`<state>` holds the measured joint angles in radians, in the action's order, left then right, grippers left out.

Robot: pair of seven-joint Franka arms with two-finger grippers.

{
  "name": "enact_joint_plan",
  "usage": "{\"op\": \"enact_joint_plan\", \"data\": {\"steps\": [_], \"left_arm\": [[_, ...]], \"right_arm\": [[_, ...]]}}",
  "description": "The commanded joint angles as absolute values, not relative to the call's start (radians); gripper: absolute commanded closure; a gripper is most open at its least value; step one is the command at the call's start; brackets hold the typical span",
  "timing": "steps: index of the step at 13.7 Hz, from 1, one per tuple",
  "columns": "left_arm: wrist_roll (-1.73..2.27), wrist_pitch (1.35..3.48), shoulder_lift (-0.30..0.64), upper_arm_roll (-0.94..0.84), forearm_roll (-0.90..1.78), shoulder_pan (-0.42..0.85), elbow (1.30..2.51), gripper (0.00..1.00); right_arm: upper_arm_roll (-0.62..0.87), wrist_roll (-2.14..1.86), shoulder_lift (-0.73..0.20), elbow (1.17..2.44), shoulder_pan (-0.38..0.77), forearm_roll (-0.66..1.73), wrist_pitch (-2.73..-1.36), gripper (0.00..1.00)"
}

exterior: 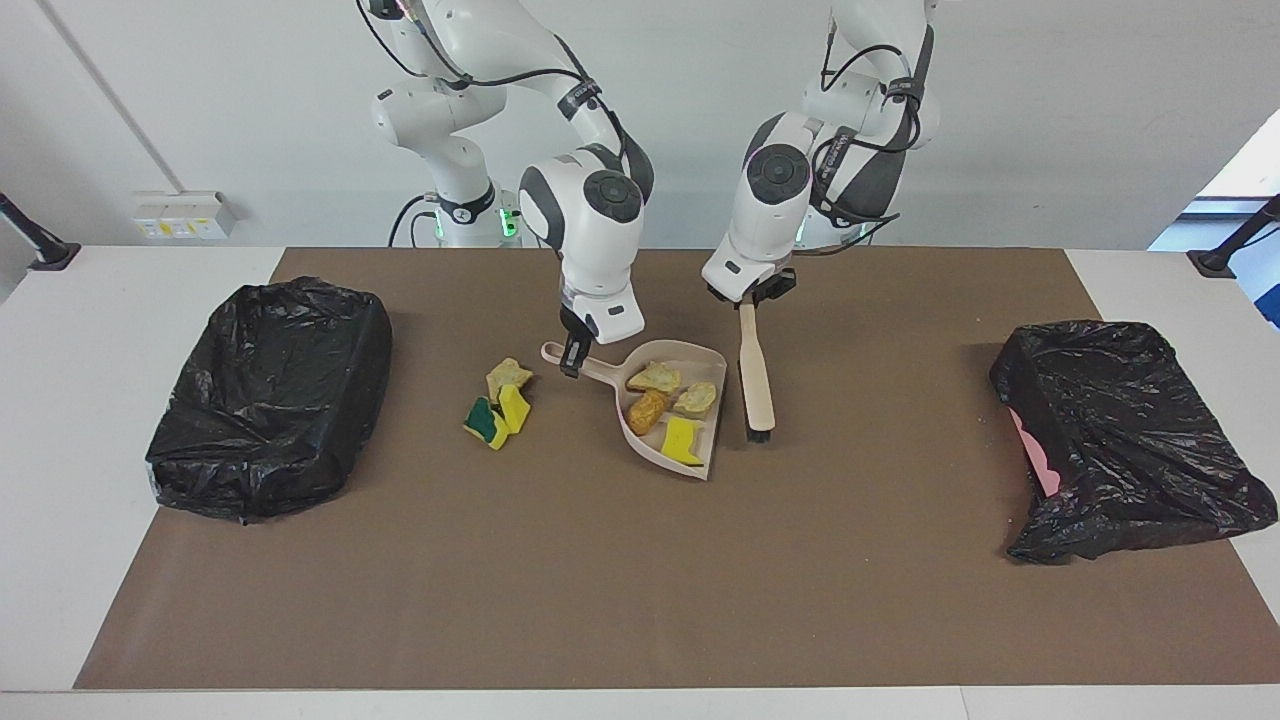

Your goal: Sweep and dump trash in bin

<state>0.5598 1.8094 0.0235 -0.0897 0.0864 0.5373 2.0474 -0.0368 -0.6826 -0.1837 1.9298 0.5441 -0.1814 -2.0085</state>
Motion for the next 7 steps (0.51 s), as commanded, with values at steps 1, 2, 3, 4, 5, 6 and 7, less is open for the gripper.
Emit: {"op": "enact_joint_plan", "data": {"steps": [1,2,3,4,5,6,7], "left_arm": [[0.659,1.781,-0.023,-0.084,0.091,0.571,2.082,1.0],[0.688,1.781,-0.034,-0.084,0.091,0.587,2.1,1.0],[0.712,1.798,-0.058,-0.084,0.091,0.609,2.133,1.0],[0.724,1.824,-0.089,-0.084,0.091,0.638,2.181,1.0],[0.742,1.877,-0.122,-0.084,0.091,0.67,2.238,1.0],[0.794,1.94,-0.161,-0.084,0.091,0.707,2.297,1.0],[0.839,1.977,-0.199,-0.084,0.091,0.744,2.353,1.0]], "right_arm": [[-0.029,-0.756,-0.091,1.934,0.47,-0.183,-1.942,1.0],[-0.029,-0.776,-0.071,1.93,0.445,-0.183,-1.921,1.0],[-0.031,-0.797,-0.052,1.921,0.419,-0.183,-1.901,1.0],[-0.032,-0.823,-0.042,1.896,0.388,-0.183,-1.864,1.0],[-0.034,-0.854,-0.032,1.869,0.358,-0.183,-1.824,1.0],[-0.037,-0.885,-0.017,1.849,0.327,-0.183,-1.794,1.0],[-0.04,-0.912,0.009,1.841,0.292,-0.183,-1.777,1.0]]}}
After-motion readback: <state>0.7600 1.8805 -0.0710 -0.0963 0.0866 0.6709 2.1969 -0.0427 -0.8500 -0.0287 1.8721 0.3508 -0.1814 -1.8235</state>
